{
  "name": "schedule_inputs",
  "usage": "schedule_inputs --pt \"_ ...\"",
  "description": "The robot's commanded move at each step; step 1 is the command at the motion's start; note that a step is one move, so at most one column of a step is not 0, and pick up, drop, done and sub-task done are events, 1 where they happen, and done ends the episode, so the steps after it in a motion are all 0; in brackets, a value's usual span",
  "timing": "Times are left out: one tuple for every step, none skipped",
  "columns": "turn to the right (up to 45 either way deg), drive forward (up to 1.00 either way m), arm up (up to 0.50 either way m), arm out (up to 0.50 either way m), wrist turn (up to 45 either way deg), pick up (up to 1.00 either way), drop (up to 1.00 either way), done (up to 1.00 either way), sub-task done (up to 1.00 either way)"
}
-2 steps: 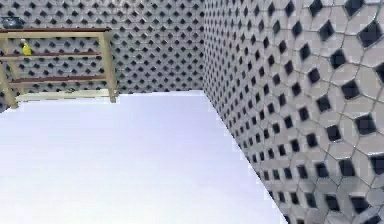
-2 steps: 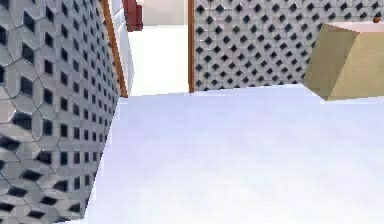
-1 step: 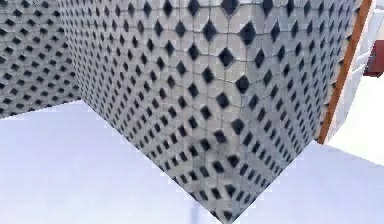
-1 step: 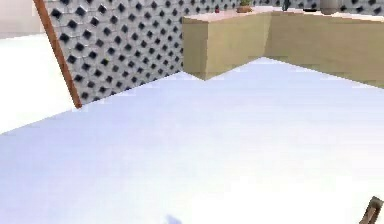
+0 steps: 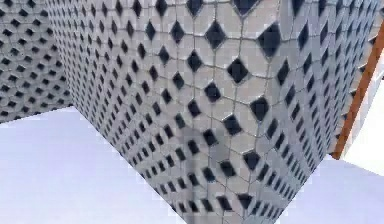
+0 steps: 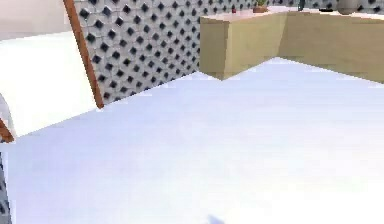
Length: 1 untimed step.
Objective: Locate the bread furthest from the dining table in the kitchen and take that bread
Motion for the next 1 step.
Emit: schedule_inputs --pt "45.0 0.0 0.0 0.0 0.0 0.0 0.0 0.0 0.0"
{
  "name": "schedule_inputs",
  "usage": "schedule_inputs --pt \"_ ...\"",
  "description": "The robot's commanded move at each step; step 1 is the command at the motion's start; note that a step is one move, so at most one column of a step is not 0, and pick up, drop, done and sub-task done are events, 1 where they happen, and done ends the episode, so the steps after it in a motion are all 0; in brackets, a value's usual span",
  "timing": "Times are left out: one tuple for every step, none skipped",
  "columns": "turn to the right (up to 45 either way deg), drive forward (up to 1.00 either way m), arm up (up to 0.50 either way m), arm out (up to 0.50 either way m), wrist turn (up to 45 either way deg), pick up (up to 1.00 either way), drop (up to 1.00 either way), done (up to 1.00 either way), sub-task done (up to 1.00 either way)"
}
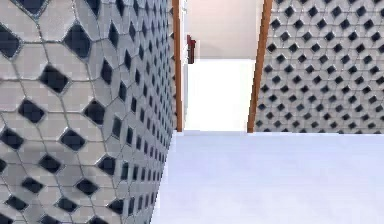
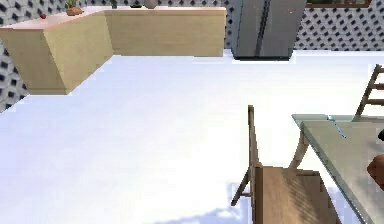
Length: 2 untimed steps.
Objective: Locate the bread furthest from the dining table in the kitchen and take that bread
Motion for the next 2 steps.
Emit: schedule_inputs --pt "9.0 0.0 0.0 0.0 0.0 0.0 0.0 0.0 0.0" --pt "0.0 0.05 0.0 0.0 0.0 0.0 0.0 0.0 0.0"
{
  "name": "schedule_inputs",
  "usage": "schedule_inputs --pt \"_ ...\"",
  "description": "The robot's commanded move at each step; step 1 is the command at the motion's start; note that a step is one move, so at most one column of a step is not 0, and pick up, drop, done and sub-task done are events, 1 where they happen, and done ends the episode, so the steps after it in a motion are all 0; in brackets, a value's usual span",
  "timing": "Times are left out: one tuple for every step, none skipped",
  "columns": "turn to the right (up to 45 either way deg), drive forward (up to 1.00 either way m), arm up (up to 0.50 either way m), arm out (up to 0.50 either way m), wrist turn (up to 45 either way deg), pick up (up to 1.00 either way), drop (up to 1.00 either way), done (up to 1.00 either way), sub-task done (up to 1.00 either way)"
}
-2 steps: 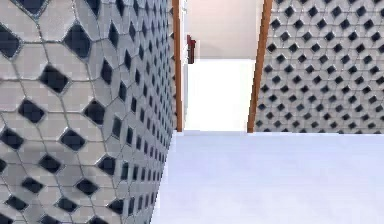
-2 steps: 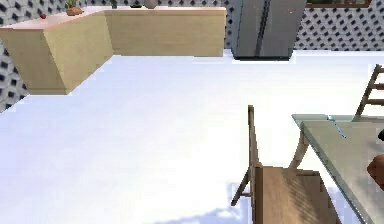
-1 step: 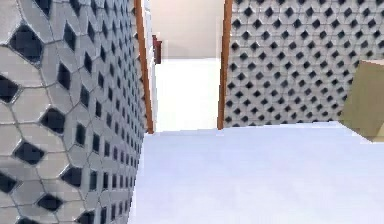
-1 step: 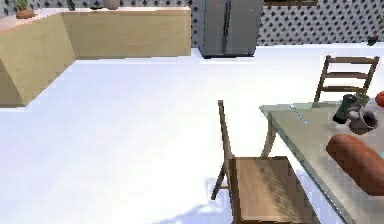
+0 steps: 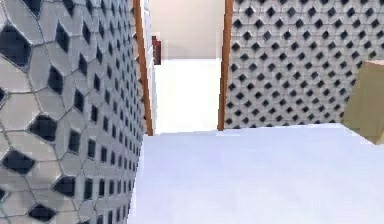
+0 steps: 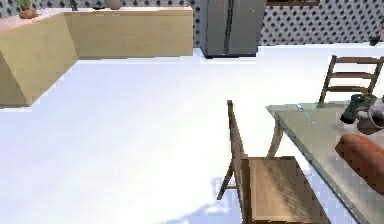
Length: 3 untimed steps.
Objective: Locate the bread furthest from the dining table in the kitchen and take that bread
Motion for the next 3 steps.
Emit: schedule_inputs --pt "45.0 0.0 0.0 0.0 0.0 0.0 0.0 0.0 0.0" --pt "45.0 0.0 0.0 0.0 0.0 0.0 0.0 0.0 0.0" --pt "45.0 0.0 0.0 0.0 0.0 0.0 0.0 0.0 0.0"
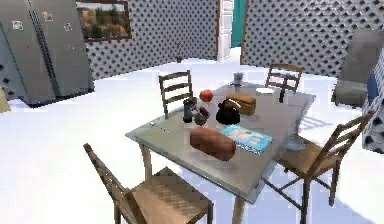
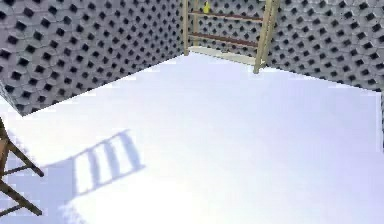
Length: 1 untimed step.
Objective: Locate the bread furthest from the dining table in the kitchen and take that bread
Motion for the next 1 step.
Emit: schedule_inputs --pt "45.0 0.0 0.0 0.0 0.0 0.0 0.0 0.0 0.0"
